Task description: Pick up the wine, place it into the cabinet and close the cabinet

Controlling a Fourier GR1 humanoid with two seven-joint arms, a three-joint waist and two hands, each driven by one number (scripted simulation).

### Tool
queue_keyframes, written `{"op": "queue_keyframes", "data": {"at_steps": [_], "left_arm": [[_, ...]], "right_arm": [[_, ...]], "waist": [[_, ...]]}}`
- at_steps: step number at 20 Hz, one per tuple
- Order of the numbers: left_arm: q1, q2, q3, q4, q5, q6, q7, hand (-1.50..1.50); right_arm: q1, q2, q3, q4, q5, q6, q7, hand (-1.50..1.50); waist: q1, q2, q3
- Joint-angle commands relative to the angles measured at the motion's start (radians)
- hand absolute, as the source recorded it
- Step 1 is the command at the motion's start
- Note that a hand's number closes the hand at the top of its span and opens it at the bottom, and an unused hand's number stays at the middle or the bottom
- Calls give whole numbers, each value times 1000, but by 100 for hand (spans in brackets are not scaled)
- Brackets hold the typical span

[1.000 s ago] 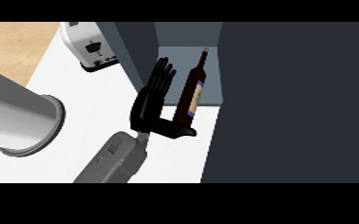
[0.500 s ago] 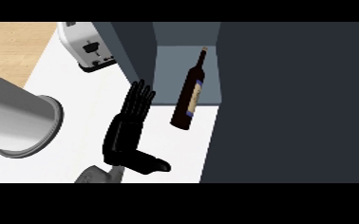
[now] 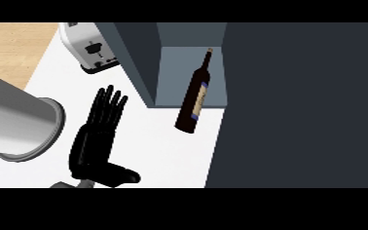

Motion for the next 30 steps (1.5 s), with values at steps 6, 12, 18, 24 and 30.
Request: {"op": "queue_keyframes", "data": {"at_steps": [6,12,18,24,30], "left_arm": [[106,160,153,-39,77,-144,-20,-150],[109,214,233,-40,129,-205,4,-150],[102,246,282,22,157,-267,14,-150],[91,270,298,4,201,-299,61,-150],[80,290,317,0,195,-301,66,-150]], "right_arm": [[38,-69,94,-222,-58,93,69,150],[-88,27,142,-205,-21,43,155,150],[-140,68,253,-205,46,33,227,150],[-261,147,239,-145,-17,40,273,150],[-347,229,243,-81,-44,42,316,150]], "waist": [[-2,2,-1],[9,5,-2],[1,3,-4],[21,9,-6],[41,10,-7]]}}
